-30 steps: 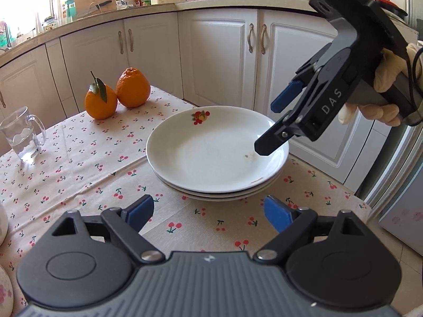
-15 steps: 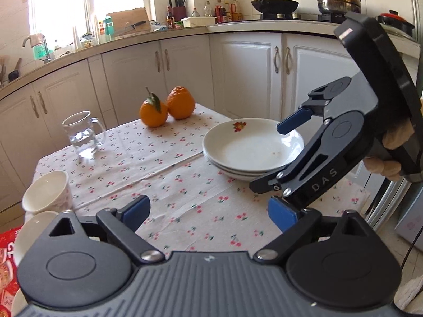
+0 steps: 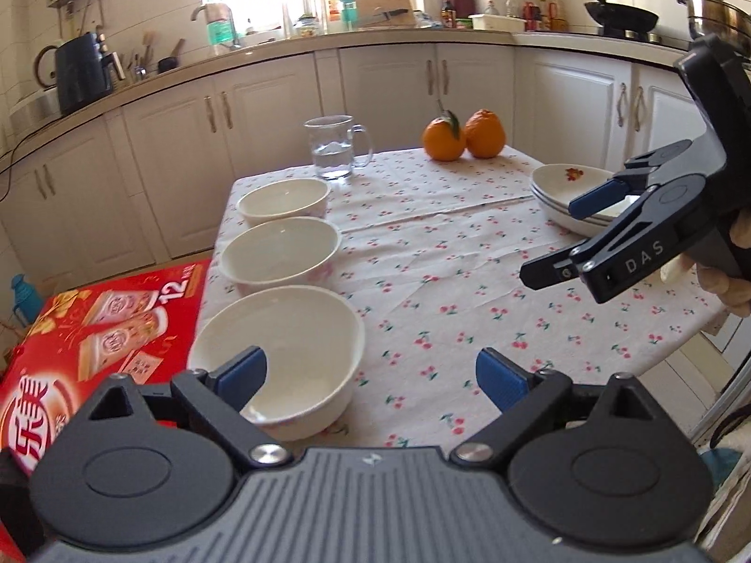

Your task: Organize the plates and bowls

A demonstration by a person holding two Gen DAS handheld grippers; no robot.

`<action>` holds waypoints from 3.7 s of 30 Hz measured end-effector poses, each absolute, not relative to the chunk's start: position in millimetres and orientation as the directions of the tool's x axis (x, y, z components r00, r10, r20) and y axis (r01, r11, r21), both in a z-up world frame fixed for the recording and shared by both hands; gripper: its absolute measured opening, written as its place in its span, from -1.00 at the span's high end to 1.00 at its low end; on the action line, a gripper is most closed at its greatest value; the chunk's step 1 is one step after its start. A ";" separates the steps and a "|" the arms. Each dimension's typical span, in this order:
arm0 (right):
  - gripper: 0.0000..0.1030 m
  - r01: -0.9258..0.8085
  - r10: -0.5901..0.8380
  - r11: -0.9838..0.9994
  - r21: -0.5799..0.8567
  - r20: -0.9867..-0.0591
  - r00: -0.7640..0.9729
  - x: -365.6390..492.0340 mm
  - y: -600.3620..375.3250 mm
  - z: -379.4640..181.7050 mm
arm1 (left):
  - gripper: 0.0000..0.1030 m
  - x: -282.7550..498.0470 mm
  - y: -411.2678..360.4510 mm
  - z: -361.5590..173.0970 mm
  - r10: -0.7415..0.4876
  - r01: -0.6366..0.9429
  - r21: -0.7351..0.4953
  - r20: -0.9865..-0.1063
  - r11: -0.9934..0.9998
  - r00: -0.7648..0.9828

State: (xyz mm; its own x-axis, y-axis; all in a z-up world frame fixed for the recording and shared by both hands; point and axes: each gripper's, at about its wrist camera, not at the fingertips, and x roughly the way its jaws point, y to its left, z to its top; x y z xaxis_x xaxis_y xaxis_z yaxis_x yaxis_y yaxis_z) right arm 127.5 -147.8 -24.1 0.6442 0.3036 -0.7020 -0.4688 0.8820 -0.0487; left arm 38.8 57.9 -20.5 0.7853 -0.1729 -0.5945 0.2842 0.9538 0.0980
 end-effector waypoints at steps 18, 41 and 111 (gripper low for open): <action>-0.88 -0.702 0.504 0.712 0.016 -0.709 0.494 142.5 -45.4 -18.4 | -0.86 65.6 115.9 -55.8 -0.218 0.348 0.074 -0.655 0.935 0.724; -0.16 -0.760 0.602 0.621 0.189 -0.737 0.309 177.0 -8.6 -43.4 | -0.60 80.5 120.2 -54.0 -0.272 0.414 0.050 -0.681 0.909 0.680; -0.97 -0.573 0.458 0.813 0.105 -0.722 0.519 152.0 -159.7 -30.5 | -0.89 117.1 -3.1 -53.3 -0.487 0.681 0.025 -0.680 0.732 0.548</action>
State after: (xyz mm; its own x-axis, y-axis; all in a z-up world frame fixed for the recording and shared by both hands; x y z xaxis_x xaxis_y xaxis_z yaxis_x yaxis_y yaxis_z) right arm 152.0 -159.7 -30.5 0.5187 0.4581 -0.7218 -0.5726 0.8131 0.1046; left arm 117.1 -3.1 -53.3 0.5484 -0.4872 -0.6796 0.6813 0.7315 0.0254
